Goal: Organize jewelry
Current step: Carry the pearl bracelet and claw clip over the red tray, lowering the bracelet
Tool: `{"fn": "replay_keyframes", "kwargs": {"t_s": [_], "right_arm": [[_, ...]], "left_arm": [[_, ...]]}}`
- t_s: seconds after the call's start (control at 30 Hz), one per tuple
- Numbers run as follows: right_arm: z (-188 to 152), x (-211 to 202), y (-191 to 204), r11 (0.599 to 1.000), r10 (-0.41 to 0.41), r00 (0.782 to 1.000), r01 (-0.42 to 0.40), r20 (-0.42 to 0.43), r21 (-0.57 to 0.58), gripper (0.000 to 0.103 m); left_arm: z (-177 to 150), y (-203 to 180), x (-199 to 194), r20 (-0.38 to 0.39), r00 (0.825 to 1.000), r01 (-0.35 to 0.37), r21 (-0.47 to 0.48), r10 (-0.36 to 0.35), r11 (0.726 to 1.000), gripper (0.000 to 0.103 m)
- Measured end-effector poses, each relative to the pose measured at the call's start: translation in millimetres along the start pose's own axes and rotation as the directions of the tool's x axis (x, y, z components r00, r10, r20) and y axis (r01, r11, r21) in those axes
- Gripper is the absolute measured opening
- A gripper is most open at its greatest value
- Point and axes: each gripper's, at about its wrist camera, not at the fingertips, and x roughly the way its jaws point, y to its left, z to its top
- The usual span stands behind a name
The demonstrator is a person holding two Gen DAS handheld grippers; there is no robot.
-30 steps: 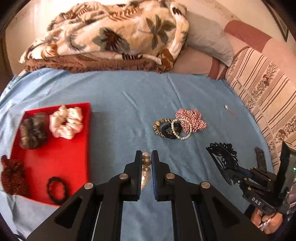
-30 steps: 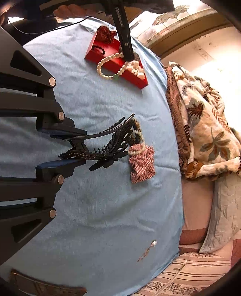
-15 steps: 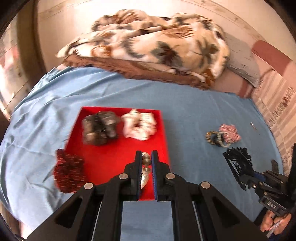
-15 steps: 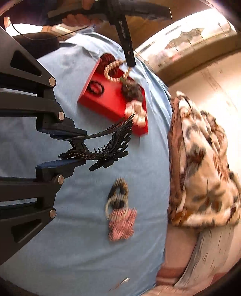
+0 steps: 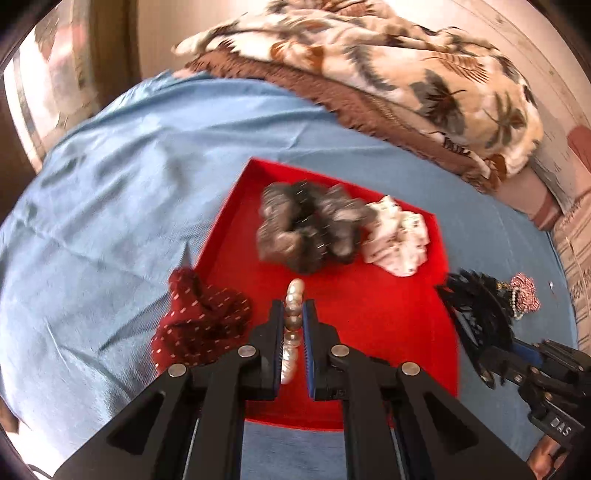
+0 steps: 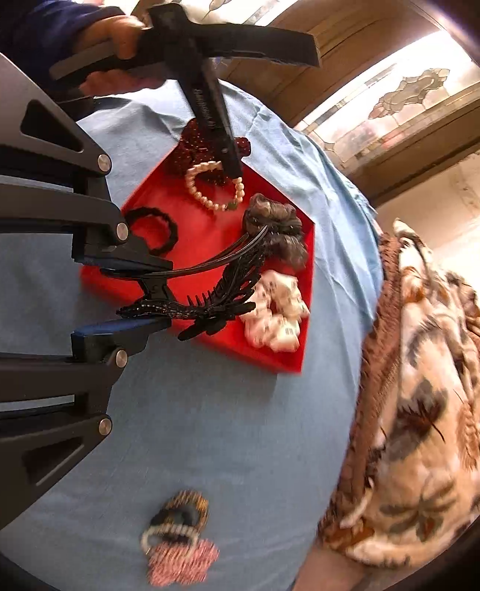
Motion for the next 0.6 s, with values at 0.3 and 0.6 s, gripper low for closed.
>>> {"fn": "replay_keyframes", "kwargs": {"t_s": [0.3,0.6], "right_arm": [[31,77,46,0.992,0.007,0.994,-0.022,-0.11,-0.128,0.025],[54,113,66,0.988,0.012,0.992,-0.031,-0.123,-0.153,0.025]], "left_arm": [[-16,35,11,-0.012,1.0,0.007,-0.104,-0.008,0.995,0.009],[-20,40,-15,0.06,0.997,0.051,-0.129,-0.043,0.99,0.009]]}}
